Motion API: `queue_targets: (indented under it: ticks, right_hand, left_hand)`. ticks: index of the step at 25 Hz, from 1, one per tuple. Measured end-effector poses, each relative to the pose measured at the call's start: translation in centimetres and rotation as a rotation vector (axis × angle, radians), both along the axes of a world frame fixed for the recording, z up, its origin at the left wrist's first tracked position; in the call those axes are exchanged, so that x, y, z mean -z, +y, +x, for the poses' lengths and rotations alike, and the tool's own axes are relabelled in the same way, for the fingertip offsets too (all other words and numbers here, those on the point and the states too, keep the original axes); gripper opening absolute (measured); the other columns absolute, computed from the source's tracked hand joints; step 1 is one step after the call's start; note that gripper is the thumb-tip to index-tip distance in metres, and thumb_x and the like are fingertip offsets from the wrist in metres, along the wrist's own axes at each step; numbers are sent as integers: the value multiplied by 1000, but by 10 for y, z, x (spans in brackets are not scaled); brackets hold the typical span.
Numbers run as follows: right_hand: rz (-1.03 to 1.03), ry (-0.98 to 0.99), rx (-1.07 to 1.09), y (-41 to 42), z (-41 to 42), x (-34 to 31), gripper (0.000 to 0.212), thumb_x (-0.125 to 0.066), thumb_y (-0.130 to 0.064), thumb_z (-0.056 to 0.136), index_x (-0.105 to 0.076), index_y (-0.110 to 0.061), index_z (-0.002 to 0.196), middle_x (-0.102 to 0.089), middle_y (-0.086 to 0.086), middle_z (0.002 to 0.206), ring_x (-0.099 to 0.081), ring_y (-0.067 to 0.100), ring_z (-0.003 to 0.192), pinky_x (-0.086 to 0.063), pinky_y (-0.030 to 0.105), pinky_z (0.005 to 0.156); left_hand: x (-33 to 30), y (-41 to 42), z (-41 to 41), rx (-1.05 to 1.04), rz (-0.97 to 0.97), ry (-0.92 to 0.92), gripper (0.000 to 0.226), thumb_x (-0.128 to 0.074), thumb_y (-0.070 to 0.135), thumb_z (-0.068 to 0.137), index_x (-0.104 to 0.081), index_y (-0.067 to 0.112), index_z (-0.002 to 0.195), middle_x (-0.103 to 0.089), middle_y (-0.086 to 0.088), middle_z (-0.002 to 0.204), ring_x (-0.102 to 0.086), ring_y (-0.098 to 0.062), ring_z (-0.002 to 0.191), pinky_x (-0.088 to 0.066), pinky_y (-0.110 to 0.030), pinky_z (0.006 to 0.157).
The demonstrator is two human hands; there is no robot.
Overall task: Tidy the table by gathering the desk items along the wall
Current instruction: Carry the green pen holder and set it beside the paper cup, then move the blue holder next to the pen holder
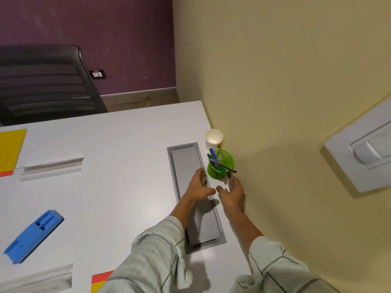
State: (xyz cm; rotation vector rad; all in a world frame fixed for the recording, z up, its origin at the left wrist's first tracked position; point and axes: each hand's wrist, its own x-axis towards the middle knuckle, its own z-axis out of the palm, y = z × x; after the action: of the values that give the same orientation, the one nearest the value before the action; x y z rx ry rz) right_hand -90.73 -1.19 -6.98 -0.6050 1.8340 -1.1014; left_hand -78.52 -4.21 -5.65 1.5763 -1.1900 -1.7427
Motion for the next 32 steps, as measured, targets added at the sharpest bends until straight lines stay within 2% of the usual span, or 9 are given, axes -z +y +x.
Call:
queue_targets:
  ticks: [3, 6, 11, 17, 19, 23, 26, 29, 32]
  right_hand:
    - [17, 94, -107, 20, 9, -8, 57, -78, -2, 79, -54, -6, 131, -59, 14, 135, -55, 26, 128, -48, 32, 97]
    - [24, 187, -347, 41, 27, -22, 60, -80, -17, 80, -51, -12, 133, -59, 9, 135, -56, 25, 126, -46, 32, 102]
    - [-9, 251, -706, 72, 65, -42, 69, -80, -28, 81, -46, -10, 138, -58, 11, 136, -56, 28, 125, -46, 37, 107]
    - [34, 188, -961, 127, 125, -38, 68, -78, -28, 83, -43, -12, 140, -54, 12, 140, -57, 30, 124, -46, 31, 98]
    - [48, 182, -1023, 148, 143, -36, 68, -77, -27, 84, -42, -12, 140, -53, 13, 141, -56, 31, 124, -46, 30, 95]
    - [43, 216, -1115, 176, 179, -39, 71, -77, -27, 84, -40, -12, 143, -52, 12, 143, -56, 32, 125, -47, 33, 95]
    - [25, 231, -1162, 187, 211, -49, 71, -77, -26, 84, -40, -12, 143, -51, 13, 143, -56, 32, 125, -48, 32, 91]
    - [0, 261, -1214, 186, 250, -60, 69, -77, -26, 85, -41, -13, 142, -51, 12, 144, -54, 30, 127, -46, 29, 88]
    - [-8, 300, -1245, 179, 289, -68, 68, -76, -29, 85, -41, -15, 142, -51, 10, 145, -55, 30, 127, -48, 34, 97]
  left_hand:
    - [-7, 21, 15, -62, -24, -106, 95, -80, 1, 71, -27, 15, 149, -35, -9, 155, -41, -27, 140, -47, -34, 102]
    - [-19, 53, 45, -78, -90, -266, 84, -81, 12, 73, -36, 15, 144, -44, -8, 147, -49, -28, 131, -47, -27, 88]
    - [-42, 129, 111, -161, -139, -459, 77, -80, 15, 73, -42, 9, 139, -49, -9, 142, -50, -27, 129, -45, -32, 99]
    - [-45, 247, 183, -416, -55, -544, 69, -79, 9, 73, -48, 9, 134, -54, -8, 136, -53, -14, 98, -42, -20, 81]
    - [-44, 282, 202, -463, -19, -559, 70, -80, 10, 73, -48, 10, 135, -56, -9, 135, -55, -16, 100, -44, -22, 82]
    - [-45, 328, 234, -507, 10, -557, 73, -81, 15, 74, -45, 11, 137, -51, -11, 141, -53, -27, 124, -47, -27, 88]
    - [-55, 344, 262, -538, -2, -540, 75, -80, 17, 77, -41, 14, 141, -45, -10, 148, -48, -30, 131, -47, -36, 99]
    - [-67, 346, 298, -605, 1, -550, 73, -79, 16, 78, -41, 19, 140, -44, -8, 148, -46, -30, 133, -45, -41, 105]
    - [-76, 340, 333, -644, -15, -580, 68, -77, 10, 79, -43, 18, 137, -49, -11, 142, -50, -27, 129, -46, -40, 104]
